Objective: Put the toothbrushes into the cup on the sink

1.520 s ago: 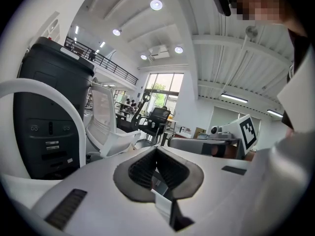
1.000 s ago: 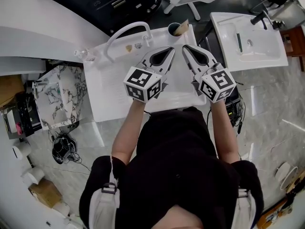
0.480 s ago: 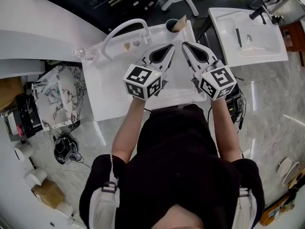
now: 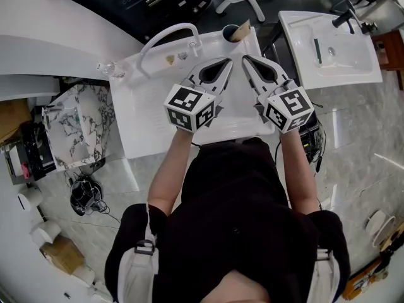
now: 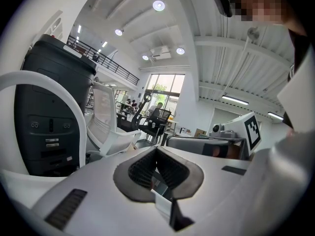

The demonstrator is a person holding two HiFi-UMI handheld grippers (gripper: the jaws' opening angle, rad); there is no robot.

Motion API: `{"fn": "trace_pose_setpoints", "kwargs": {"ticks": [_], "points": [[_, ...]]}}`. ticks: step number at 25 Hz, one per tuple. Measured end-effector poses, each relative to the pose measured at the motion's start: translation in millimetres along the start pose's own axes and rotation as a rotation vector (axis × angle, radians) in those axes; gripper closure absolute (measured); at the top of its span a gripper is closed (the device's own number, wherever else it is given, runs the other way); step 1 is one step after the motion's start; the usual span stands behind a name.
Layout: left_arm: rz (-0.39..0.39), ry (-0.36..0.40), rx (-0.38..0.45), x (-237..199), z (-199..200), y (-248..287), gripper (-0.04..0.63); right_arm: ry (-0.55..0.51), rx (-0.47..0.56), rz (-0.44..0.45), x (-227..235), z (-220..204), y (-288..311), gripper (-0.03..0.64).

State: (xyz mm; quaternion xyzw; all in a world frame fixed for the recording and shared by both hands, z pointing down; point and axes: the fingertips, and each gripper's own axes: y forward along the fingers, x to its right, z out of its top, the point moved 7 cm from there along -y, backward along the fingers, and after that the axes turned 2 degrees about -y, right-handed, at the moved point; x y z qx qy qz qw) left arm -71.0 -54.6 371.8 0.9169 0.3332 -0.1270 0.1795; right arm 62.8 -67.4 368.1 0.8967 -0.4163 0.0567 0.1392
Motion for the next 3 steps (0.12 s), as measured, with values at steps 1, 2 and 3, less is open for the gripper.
{"fn": "trace_pose_setpoints", "kwargs": {"ticks": [1,2,3], "points": [[0.0,0.0,0.0,-0.4,-0.1,-0.1,0.581,0.0,0.0,-0.001,0.1,-0.2,0.1,0.586],[0.001,-0.001,0.0,-0.8,-0.2,-0.2,0.581,0.001,0.0,-0.001,0.2,-0.4,0.2,0.586],[0.001,-0.001,0.0,-1.2,-0.4,-0.3,0.581,0.001,0.0,-0.002,0.4,-0.6,0.3,0.586]]}}
